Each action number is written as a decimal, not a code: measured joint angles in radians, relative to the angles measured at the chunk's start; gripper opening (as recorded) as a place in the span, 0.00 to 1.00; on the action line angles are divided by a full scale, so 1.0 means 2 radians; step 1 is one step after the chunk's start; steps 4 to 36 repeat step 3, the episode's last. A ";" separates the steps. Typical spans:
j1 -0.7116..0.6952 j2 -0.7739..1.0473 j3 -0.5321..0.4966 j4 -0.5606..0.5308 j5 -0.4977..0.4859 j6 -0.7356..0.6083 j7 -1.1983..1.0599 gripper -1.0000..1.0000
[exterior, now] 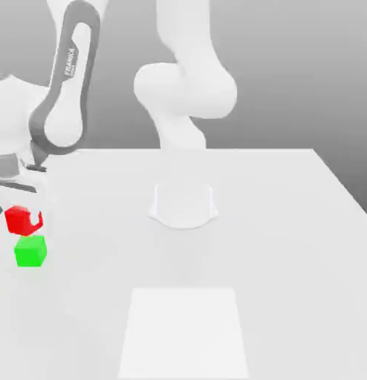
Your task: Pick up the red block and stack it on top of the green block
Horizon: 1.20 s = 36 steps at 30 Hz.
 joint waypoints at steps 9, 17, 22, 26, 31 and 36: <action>0.000 0.000 0.000 0.000 0.000 0.000 0.000 1.00; 0.000 0.000 0.000 0.000 0.000 0.000 0.000 1.00; 0.000 0.000 0.000 0.000 0.000 0.000 0.000 1.00; 0.000 0.000 0.000 0.000 0.000 0.000 0.000 1.00; 0.000 0.000 0.000 0.000 0.000 0.000 0.000 1.00; 0.000 0.000 0.000 0.000 0.000 0.000 0.000 1.00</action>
